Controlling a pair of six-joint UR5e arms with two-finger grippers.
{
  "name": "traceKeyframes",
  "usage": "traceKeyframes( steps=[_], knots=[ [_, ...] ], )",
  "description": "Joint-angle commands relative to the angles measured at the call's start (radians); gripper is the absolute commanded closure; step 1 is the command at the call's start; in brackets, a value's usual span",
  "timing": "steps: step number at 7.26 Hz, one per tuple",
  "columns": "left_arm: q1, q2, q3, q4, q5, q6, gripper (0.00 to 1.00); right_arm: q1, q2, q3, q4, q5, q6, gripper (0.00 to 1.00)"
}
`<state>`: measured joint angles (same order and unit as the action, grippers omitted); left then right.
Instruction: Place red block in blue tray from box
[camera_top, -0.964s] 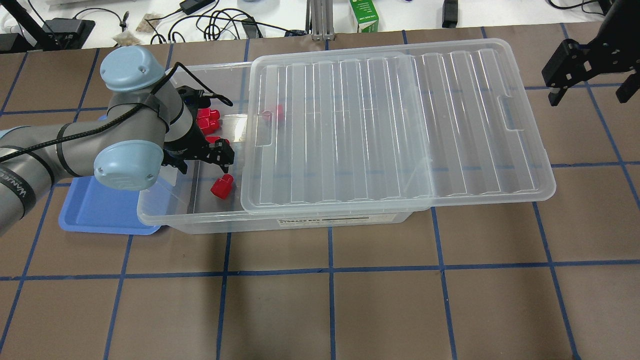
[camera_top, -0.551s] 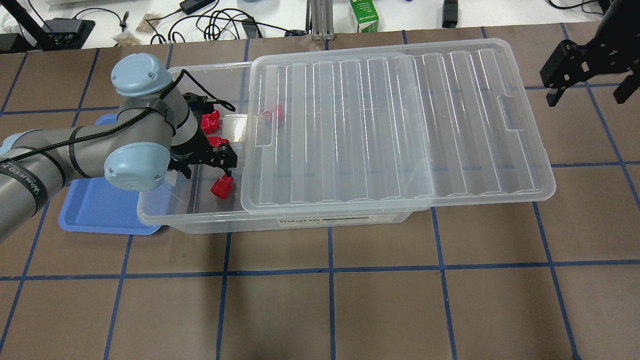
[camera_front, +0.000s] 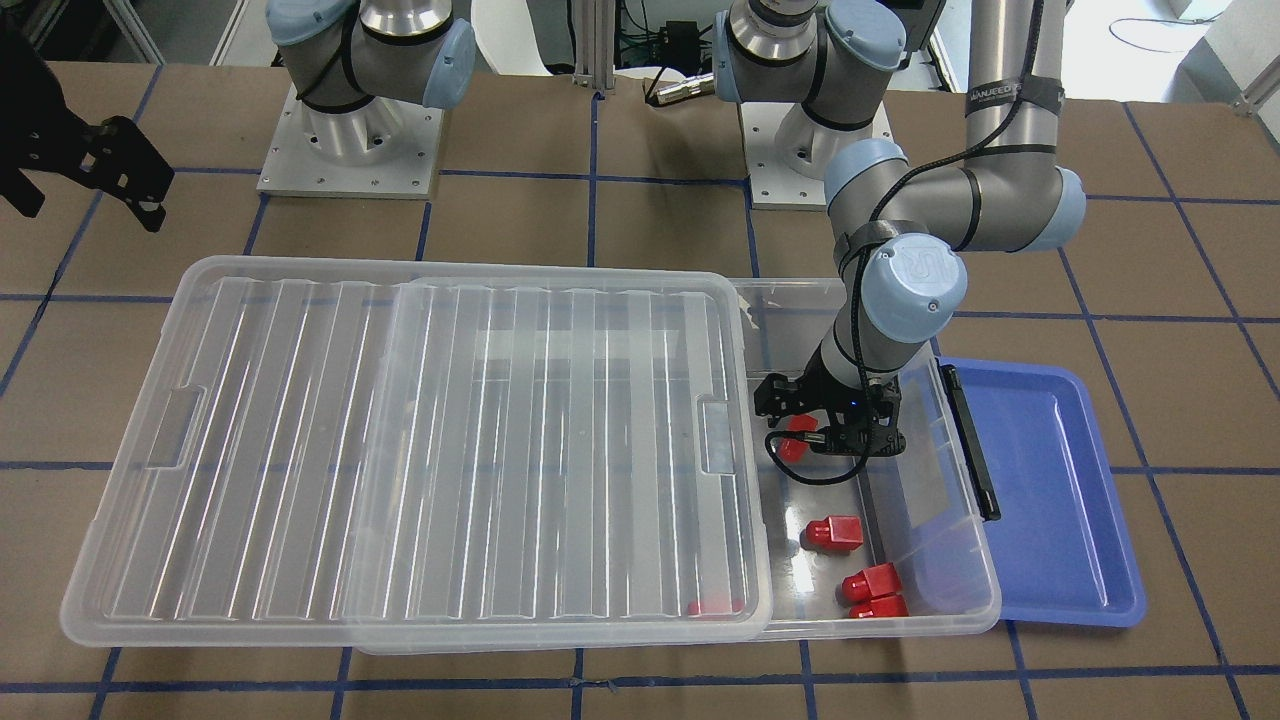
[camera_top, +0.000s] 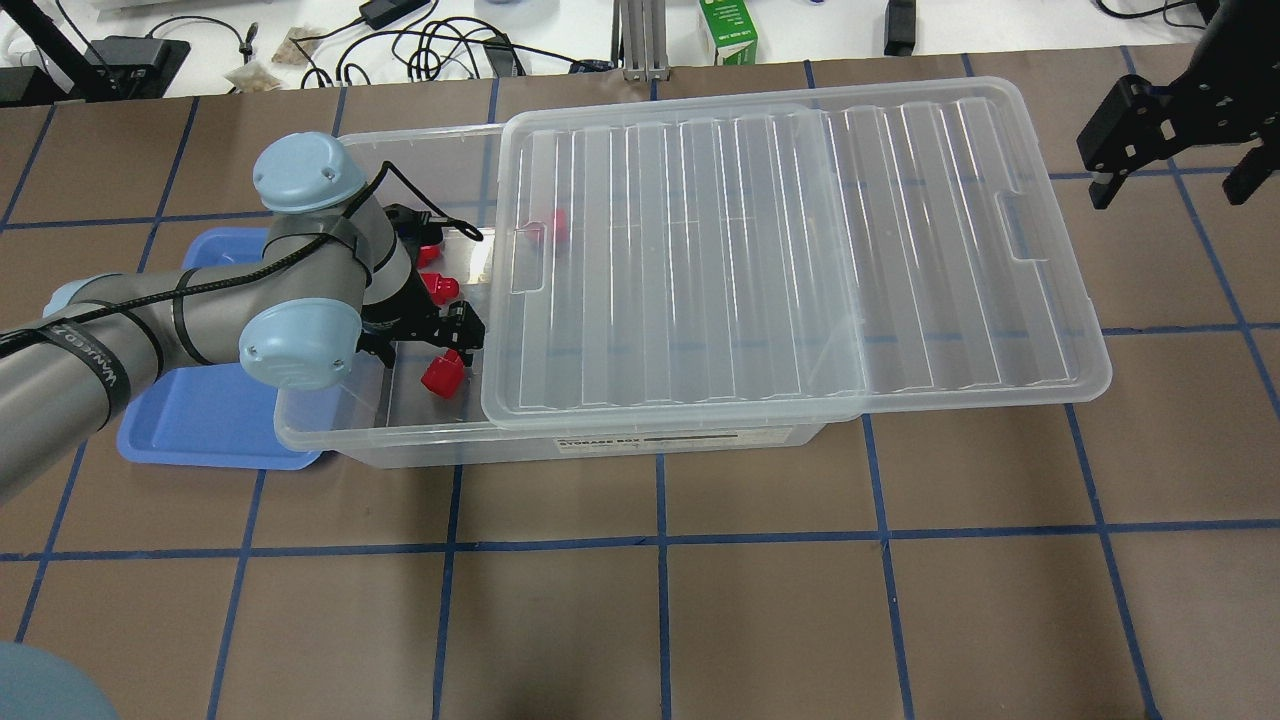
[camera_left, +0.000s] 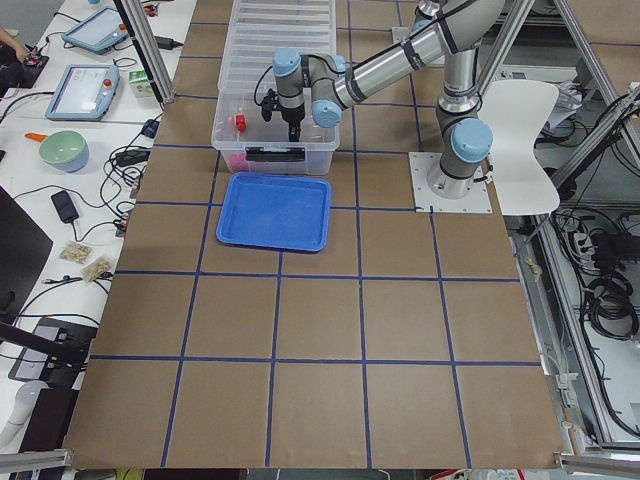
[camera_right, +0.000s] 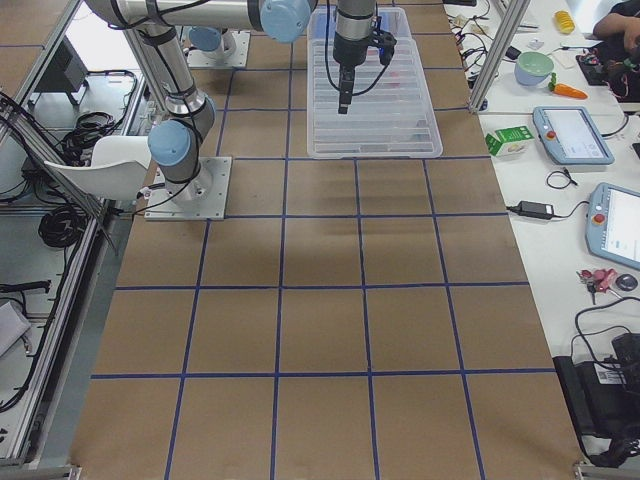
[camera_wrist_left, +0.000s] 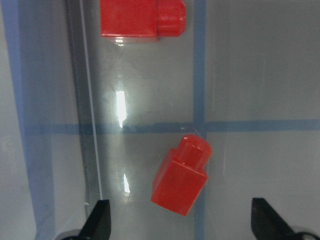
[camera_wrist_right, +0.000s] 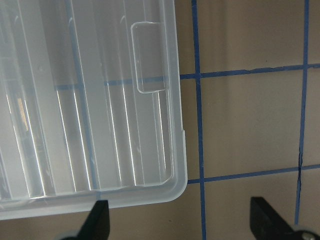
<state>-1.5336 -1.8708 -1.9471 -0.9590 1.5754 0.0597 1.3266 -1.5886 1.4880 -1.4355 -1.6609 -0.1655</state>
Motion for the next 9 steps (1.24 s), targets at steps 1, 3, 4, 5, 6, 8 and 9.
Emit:
traceKeyframes(
  steps=[1, 3, 4, 5, 6, 8, 9],
  knots=[
    [0.0, -0.033, -0.019, 0.049, 0.0, 0.005, 0.0, 0.0, -0.002, 0.009, 0.004, 0.0, 0.0, 0.0],
    [0.0, -0.056, -0.039, 0.077, 0.002, 0.012, 0.0, 0.0, -0.001, 0.009, 0.006, -0.008, -0.008, 0.0],
    [0.0, -0.059, -0.039, 0.077, 0.003, 0.012, 0.08, 0.0, -0.001, 0.009, 0.004, -0.01, -0.011, 0.0],
    [0.001, -0.06, -0.036, 0.08, 0.003, 0.015, 0.35, 0.0, -0.001, 0.009, 0.004, -0.008, -0.009, 0.0],
    [0.001, -0.056, -0.035, 0.08, 0.0, 0.014, 0.6, 0.0, -0.001, 0.009, 0.003, -0.002, -0.011, 0.0],
    [-0.002, -0.053, -0.033, 0.079, -0.002, 0.002, 0.93, 0.0, -0.001, 0.011, 0.004, -0.002, -0.011, 0.0],
    [-0.002, -0.039, -0.026, 0.069, -0.002, 0.0, 0.95, 0.0, -0.001, 0.012, 0.001, 0.001, -0.011, 0.0]
  ],
)
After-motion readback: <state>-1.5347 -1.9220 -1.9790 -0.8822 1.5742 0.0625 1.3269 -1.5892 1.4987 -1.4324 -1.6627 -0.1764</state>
